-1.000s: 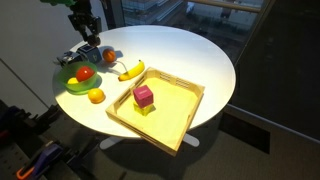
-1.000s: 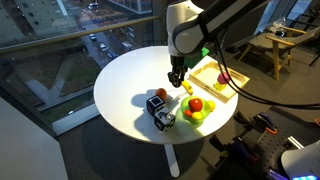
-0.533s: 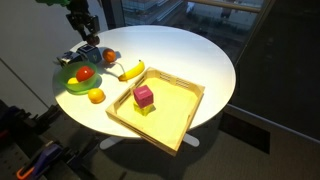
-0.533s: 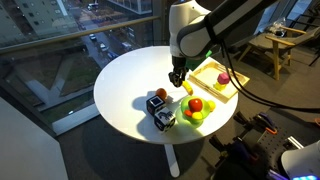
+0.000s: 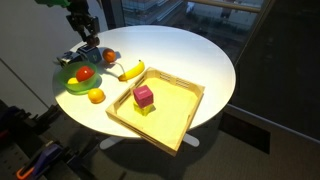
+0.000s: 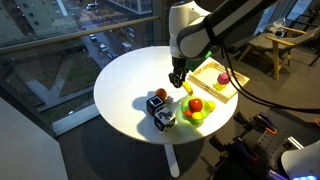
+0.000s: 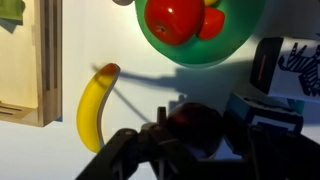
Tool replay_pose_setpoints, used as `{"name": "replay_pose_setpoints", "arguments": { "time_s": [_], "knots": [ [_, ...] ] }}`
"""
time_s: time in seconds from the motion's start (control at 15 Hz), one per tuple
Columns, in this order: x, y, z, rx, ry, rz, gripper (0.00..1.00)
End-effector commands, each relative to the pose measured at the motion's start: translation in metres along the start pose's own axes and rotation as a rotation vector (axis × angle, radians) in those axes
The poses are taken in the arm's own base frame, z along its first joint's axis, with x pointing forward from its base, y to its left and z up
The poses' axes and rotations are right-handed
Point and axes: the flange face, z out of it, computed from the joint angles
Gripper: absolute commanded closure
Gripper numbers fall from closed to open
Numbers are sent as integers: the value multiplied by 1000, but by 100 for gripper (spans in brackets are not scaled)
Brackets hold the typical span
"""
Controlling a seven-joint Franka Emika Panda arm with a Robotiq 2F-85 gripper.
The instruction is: Pick up the brown plush toy and put it in the green bowl
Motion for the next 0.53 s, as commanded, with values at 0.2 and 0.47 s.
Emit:
{"name": "replay_pose_setpoints", "arguments": {
  "time_s": [0.2,0.47],
  "knots": [
    [0,0,0,0,0,0,41],
    [0,0,0,0,0,0,66]
  ]
}}
